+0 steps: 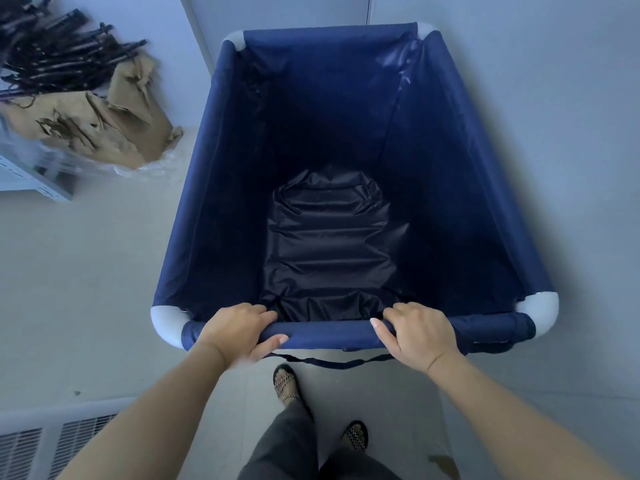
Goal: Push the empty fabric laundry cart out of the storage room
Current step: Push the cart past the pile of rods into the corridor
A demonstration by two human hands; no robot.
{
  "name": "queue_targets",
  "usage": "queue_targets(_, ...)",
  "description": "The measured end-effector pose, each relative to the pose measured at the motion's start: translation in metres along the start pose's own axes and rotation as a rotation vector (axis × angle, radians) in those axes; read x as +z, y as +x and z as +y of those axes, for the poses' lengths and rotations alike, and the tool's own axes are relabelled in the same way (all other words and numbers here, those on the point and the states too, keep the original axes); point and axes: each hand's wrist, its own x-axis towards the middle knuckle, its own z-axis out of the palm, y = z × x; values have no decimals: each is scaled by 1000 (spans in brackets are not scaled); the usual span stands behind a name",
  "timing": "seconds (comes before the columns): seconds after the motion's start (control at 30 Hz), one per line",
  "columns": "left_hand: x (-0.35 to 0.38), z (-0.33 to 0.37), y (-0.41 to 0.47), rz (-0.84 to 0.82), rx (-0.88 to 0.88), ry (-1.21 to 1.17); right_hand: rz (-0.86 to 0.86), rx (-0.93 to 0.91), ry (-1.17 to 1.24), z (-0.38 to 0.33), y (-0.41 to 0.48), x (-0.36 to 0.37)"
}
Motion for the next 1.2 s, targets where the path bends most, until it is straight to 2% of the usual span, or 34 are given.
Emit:
queue_targets(0.47, 3, -5, 3, 47, 52, -27, 4, 1, 13, 1, 1, 2)
queue_targets(1.2, 5, -10, 12, 103, 43, -34, 45, 24, 68, 5, 10, 5)
